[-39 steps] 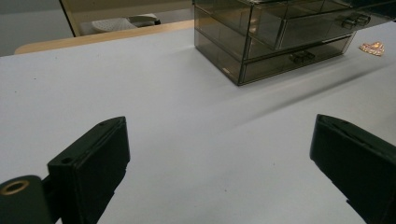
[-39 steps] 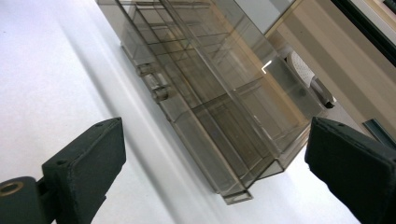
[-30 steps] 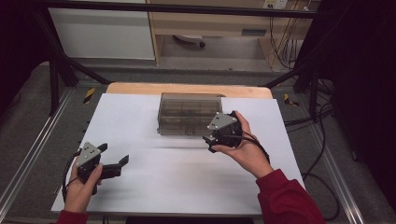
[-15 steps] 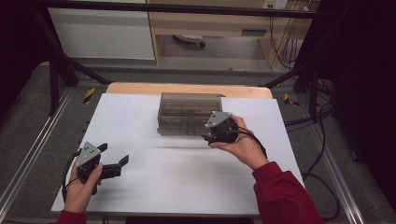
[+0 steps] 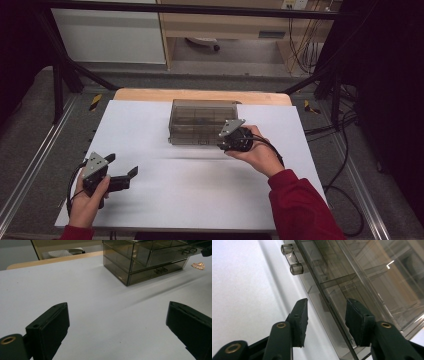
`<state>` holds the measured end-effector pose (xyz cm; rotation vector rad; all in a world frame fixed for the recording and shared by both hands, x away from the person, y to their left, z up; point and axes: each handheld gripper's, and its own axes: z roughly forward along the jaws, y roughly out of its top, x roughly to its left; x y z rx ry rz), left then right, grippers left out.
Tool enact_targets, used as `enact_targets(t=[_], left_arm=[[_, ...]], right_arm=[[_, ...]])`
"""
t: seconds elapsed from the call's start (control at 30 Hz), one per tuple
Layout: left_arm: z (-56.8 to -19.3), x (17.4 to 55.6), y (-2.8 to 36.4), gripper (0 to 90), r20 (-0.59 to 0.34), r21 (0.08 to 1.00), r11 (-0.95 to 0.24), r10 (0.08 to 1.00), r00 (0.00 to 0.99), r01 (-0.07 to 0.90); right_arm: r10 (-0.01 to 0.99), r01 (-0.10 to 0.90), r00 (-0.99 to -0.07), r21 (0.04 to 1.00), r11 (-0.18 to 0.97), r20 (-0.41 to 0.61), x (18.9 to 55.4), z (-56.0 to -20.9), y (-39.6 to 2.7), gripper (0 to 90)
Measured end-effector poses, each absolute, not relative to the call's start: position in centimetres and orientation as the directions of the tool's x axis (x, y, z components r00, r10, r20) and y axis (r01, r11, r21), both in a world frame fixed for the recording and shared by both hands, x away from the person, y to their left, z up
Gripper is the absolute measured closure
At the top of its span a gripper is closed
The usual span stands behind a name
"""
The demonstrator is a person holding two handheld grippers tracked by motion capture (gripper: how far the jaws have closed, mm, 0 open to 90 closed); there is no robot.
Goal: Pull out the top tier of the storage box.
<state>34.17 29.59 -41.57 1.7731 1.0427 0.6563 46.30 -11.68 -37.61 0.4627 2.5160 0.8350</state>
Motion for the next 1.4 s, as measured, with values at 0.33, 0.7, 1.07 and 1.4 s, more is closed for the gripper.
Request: enact_targets(t=[0.33, 0.7, 1.07, 1.4], left_arm=[[-41.6, 34.2, 29.6, 5.1, -0.013, 0.911, -0.194, 0.869, 0.495, 0.365], [-41.6, 34.2, 29.6, 5.2, -0.014, 0.910, -0.194, 0.869, 0.494, 0.367], [-41.6, 34.2, 29.6, 5.2, -0.015, 0.910, -0.193, 0.870, 0.493, 0.368], [-41.6, 34.2, 29.6, 5.2, -0.013, 0.909, -0.196, 0.869, 0.494, 0.368]], right_arm=[[0.418, 0.171, -0.861, 0.608, 0.775, -0.290, 46.6, -37.8, -12.1, 64.8], [0.368, 0.141, -0.886, 0.592, 0.794, -0.282, 46.5, -37.7, -12.3, 70.7], [0.317, 0.110, -0.908, 0.576, 0.810, -0.273, 46.0, -37.5, -12.5, 73.9], [0.289, 0.095, -0.920, 0.566, 0.819, -0.263, 45.6, -37.5, -12.8, 74.9]])
